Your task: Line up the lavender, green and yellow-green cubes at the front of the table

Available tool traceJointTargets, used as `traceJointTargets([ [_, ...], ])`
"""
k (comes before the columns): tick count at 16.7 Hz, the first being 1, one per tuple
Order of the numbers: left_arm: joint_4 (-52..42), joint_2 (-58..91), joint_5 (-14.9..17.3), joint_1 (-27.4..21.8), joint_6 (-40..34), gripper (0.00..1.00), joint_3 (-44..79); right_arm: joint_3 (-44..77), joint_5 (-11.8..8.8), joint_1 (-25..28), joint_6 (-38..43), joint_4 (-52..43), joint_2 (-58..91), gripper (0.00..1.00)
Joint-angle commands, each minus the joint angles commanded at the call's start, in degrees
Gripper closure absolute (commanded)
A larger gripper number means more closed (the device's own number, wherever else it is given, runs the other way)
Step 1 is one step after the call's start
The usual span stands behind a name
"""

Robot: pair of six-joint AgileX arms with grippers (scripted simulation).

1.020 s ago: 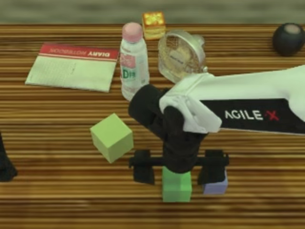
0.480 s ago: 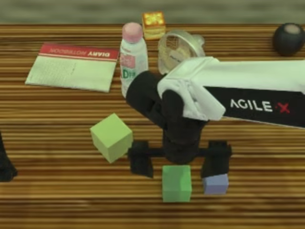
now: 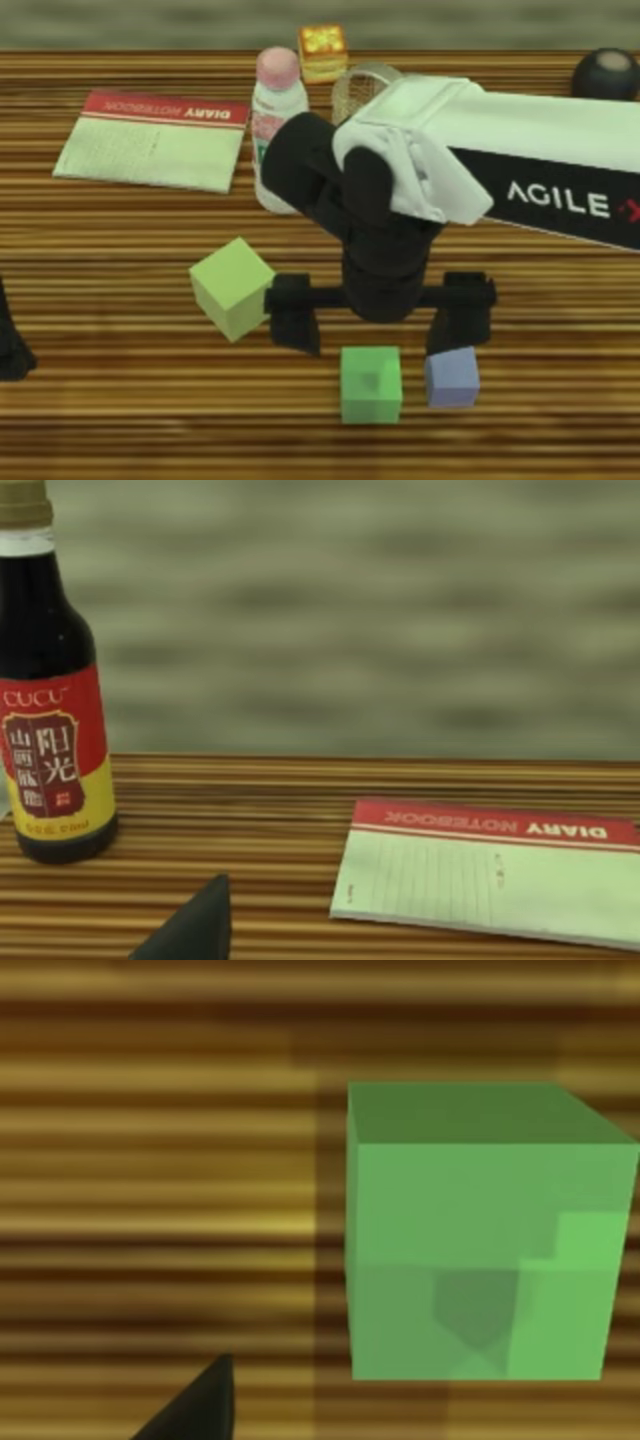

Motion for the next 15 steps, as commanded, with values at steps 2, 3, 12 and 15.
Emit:
traceJointTargets([
  [2,-0.4,0.5,0.0,-0.2,0.1,0.00,0.5,-0.4,0.1,-0.2,-0.3,0.3,-0.6,0.00],
  [3,-1.1,1.5,0.1,-0.6,0.4,0.00,1.5,-1.2,0.4,-0.6,-0.9,1.0,-1.7,0.00],
  [12,-19.8,34.3,0.0,-8.8,7.0,0.00,29.3,-27.4,5.5,-13.9,-15.7,14.9,-31.4,0.00],
  [15,-29.1,52.9,0.0,-12.7,10.2,0.00,42.0,-41.8,6.3,-20.6,-22.7,21.3,-45.4,0.00],
])
